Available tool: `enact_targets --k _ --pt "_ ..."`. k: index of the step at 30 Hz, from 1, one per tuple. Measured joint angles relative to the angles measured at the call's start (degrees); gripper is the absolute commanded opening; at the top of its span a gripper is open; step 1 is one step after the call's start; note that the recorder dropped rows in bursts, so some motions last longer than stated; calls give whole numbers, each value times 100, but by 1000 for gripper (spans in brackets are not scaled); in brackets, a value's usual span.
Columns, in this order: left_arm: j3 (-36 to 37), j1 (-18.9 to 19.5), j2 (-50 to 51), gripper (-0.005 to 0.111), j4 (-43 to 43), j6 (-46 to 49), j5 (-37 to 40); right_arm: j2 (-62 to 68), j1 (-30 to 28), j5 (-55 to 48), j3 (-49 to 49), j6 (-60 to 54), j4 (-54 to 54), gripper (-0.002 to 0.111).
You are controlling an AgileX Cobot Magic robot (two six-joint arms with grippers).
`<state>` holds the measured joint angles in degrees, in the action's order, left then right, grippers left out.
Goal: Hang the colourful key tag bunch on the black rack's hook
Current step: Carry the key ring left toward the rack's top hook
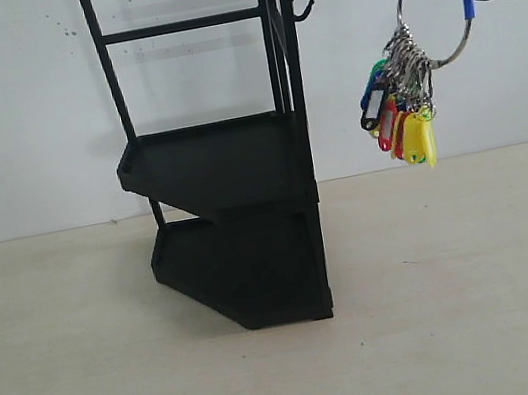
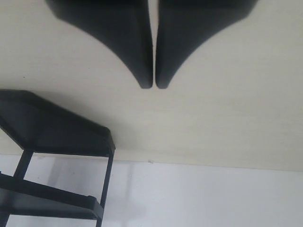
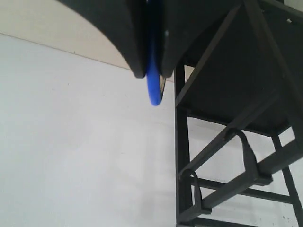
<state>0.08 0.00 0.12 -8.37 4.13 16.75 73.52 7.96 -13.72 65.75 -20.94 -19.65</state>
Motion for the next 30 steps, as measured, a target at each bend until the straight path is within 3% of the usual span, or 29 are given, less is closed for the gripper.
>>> enact_targets --k 17,30 --pt "0 0 0 4 0 0 0 1449 11 355 858 -124 -48 0" --pt "0 0 0 4 0 0 0 1826 582 591 1395 -306 -79 0"
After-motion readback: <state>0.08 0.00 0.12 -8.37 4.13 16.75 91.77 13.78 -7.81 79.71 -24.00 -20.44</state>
